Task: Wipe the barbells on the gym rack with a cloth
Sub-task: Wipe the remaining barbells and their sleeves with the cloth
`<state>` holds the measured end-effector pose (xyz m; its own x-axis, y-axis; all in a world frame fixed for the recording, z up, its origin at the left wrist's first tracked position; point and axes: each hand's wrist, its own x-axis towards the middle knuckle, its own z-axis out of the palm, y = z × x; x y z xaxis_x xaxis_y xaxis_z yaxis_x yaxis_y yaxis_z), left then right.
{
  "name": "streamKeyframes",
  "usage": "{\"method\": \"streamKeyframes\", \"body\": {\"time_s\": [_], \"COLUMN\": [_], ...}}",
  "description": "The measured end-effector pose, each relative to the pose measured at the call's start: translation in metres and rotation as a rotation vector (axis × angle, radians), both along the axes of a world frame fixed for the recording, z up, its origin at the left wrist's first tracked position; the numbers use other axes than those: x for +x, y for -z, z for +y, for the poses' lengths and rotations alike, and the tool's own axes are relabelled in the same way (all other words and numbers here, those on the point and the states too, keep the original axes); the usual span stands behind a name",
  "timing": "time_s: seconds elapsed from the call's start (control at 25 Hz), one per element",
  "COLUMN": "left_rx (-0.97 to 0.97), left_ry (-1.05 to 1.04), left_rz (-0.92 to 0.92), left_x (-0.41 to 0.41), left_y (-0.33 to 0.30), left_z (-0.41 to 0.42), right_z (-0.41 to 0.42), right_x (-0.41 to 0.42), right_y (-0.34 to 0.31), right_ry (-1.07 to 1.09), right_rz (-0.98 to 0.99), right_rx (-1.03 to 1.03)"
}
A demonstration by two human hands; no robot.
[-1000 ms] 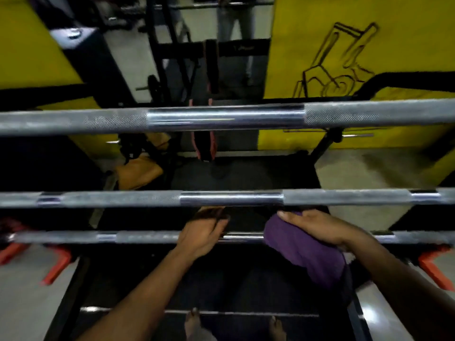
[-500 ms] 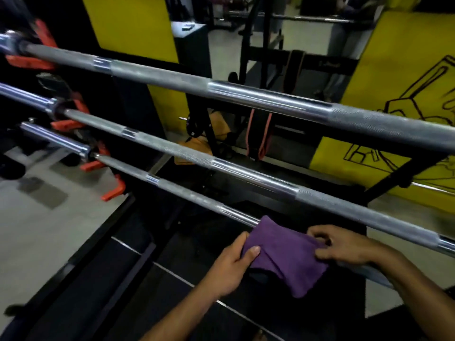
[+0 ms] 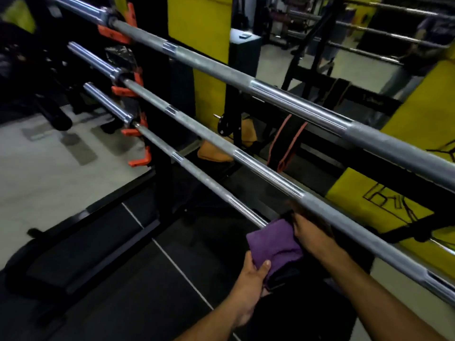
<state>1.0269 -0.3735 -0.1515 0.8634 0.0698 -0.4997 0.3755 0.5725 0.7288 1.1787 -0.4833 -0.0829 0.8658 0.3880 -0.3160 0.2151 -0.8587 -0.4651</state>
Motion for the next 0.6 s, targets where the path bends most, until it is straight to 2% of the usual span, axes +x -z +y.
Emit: {"method": "streamKeyframes", "body": {"time_s": [0.12,0.16,0.28,0.36,0.44,0.52,0.6], "left_rx": [0.017,0.014,0.001,0.105,0.352,0.773,1.127], "left_ry": [-0.113,-0.142,-0.174,-0.115,-0.076,-0.138,-0.181], "left_rz": [0.016,0.023,0.001,-0.008,-0.006,0.014,0.038], "left_x": [0.004,0.005,0.004,0.002,0.005,0.021,0.052], "left_y": [0.012,0.016,0.029,0.03,0.03,0.035,0.031], "left_z": [-0.008,-0.012,-0.025,-0.023,-0.011,0.02,0.063], "right_z": [0.003,-0.005,-0.038,-0.049,-0.059,-0.062,-0.057], "right_x": [-0.026,-0.04,-0.061,-0.038,-0.012,0.003,0.012], "right_y": [0.014,0.024,0.059,0.065,0.06,0.046,0.036], "right_ry": [-0.178,-0.251,-0.346,-0.43,-0.558,-0.608,-0.584], "right_rz": [-0.406,-0.412,-0.265,-0.256,-0.183,-0.055,-0.037], "right_rx": [-0.164,-0.233,-0.288,-0.243,-0.08,0.033,0.035]}}
